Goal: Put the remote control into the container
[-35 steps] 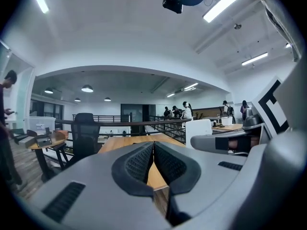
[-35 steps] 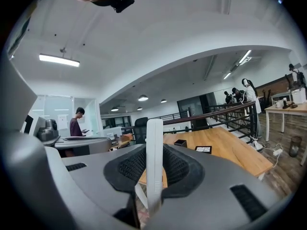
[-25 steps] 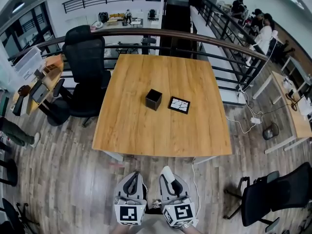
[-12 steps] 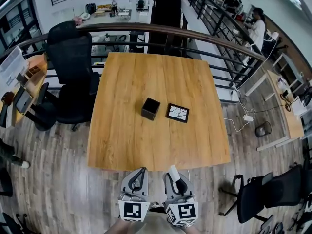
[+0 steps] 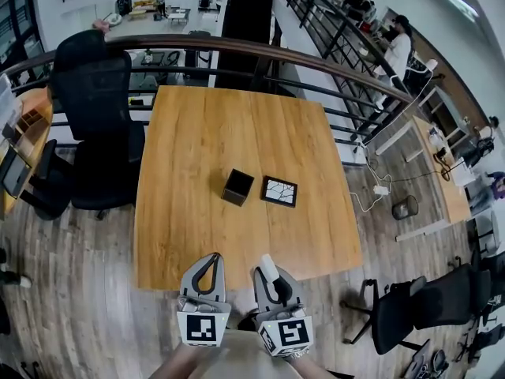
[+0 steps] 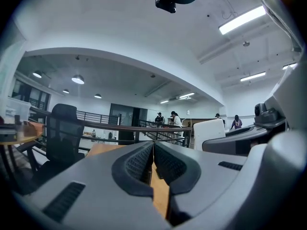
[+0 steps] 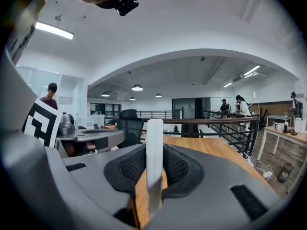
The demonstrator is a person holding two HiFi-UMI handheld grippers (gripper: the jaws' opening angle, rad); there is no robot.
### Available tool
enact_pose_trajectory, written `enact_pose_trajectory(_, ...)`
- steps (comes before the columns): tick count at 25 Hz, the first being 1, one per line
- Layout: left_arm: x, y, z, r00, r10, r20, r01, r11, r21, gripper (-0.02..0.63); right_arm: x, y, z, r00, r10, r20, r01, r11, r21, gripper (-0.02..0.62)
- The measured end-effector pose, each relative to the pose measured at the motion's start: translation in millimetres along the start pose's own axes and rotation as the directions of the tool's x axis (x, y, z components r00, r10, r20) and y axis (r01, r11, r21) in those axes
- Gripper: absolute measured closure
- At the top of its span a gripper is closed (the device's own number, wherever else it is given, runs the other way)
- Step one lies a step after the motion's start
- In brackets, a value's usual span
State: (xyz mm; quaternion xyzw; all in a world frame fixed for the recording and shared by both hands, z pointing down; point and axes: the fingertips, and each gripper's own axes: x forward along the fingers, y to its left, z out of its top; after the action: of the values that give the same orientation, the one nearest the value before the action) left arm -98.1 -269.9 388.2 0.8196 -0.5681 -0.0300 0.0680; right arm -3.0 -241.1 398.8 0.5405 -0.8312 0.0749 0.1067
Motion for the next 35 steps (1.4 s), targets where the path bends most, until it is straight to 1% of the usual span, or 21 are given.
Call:
enact_pose_trajectory(2,3,12,-3,1.0,0.024,-0.003,-0.024,1.0,-0.019,0.592,11,4,4,1.0,0.019,-0.005,-0.019,1.0,-0.021,0.491)
enact_pose_trajectory(7,12,29,-5,0.998,0.06,-0.001,-0.06,0.998,-0.037,0.592,36,3,8,0.999,0.044,-0.019,-0.045,0.998,-0.045,0.49)
enact_pose_trajectory(10,20,44,-12,0.995,0.095,-0.014,-0.096,0.993,-0.062,0.592,54,11,3,0.995,0.089,-0.041,-0.091,0.993,-0.072,0.491)
enact_pose_trajectory(12,29,51,-18,0.993,0.12,-0.021,-0.121,0.99,-0.066,0.592,68,9,-3,0.991,0.123,-0.057,-0.126,0.99,-0.069,0.491)
enact_pose_trajectory(15,50,62,-24,0.987,0.156,-0.036,-0.158,0.985,-0.061,0.592,98,-7,-8,0.986,0.151,-0.07,-0.155,0.986,-0.057,0.49)
enact_pose_trajectory(18,81,79,-28,0.977,0.206,-0.058,-0.21,0.976,-0.065,0.592,138,-31,-6,0.983,0.165,-0.076,-0.168,0.985,-0.035,0.491)
enact_pose_trajectory(20,101,85,-30,0.971,0.224,-0.08,-0.229,0.972,-0.052,0.592,162,-49,-3,0.982,0.174,-0.078,-0.176,0.984,-0.023,0.491)
enact_pose_trajectory(22,122,89,-34,0.968,0.234,-0.096,-0.238,0.971,-0.036,0.592,188,-65,-2,0.98,0.184,-0.072,-0.186,0.982,-0.017,0.49)
enact_pose_trajectory(25,153,91,-43,0.962,0.248,-0.111,-0.254,0.967,-0.038,0.592,226,-87,-4,0.977,0.204,-0.063,-0.206,0.979,-0.01,0.491)
enact_pose_trajectory(30,202,84,-64,0.956,0.242,-0.164,-0.253,0.967,-0.045,0.592,289,-126,-6,0.977,0.212,-0.035,-0.212,0.977,0.002,0.491)
enact_pose_trajectory(33,219,84,-80,0.946,0.242,-0.218,-0.263,0.962,-0.07,0.592,324,-134,-14,0.974,0.226,-0.022,-0.226,0.974,-0.012,0.49)
enact_pose_trajectory(35,227,86,-91,0.939,0.236,-0.249,-0.26,0.963,-0.067,0.592,343,-136,-21,0.973,0.231,-0.022,-0.231,0.973,-0.022,0.49)
